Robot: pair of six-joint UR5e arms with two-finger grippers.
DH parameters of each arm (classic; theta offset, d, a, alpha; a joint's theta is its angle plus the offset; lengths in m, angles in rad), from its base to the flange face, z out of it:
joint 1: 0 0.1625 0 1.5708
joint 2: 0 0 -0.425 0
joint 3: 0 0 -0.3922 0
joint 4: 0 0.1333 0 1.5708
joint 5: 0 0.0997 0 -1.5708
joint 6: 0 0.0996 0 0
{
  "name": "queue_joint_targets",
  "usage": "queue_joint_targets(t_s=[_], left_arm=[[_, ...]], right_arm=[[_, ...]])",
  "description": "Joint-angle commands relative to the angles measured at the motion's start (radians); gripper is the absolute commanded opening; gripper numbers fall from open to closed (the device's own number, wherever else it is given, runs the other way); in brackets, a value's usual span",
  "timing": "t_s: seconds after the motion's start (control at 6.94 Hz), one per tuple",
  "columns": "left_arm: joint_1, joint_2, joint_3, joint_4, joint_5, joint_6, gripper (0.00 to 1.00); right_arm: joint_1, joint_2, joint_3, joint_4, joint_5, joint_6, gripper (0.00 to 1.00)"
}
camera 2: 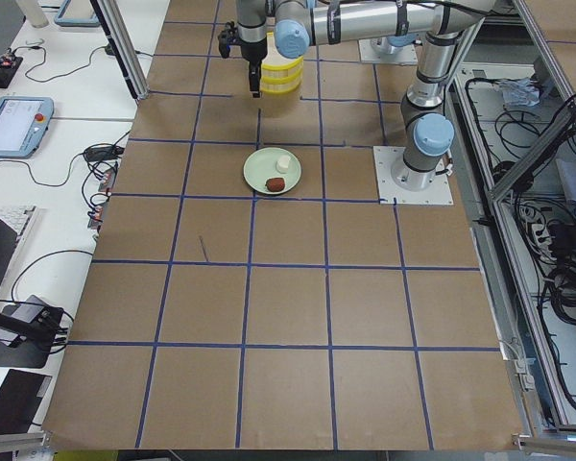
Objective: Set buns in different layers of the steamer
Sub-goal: 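Lower the left gripper toward the white bun while the right reaches the steamer rim, then grasp the white bun with the left gripper while the right grips the top tier rim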
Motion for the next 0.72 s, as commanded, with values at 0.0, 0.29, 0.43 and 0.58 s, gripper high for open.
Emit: queue_joint_targets(t_s=[0.0,0.29,0.43,0.58], left_arm=[[0.031,-0.024,-0.107,0.102,0.053,0.021,0.98],[0.031,-0.093,-0.130,0.114,0.128,0.019,0.88],[0.031,-0.127,-0.147,0.122,0.167,0.016,0.85],[0.035,-0.144,-0.173,0.151,0.170,0.018,0.84]], right_arm=[[0.001,0.041,0.104,-0.105,0.012,0.001,1.00],[0.003,0.064,0.159,-0.200,0.015,0.004,1.00],[0.019,0.080,0.178,-0.242,0.015,0.008,1.00],[0.024,0.095,0.204,-0.300,0.015,0.008,1.00]])
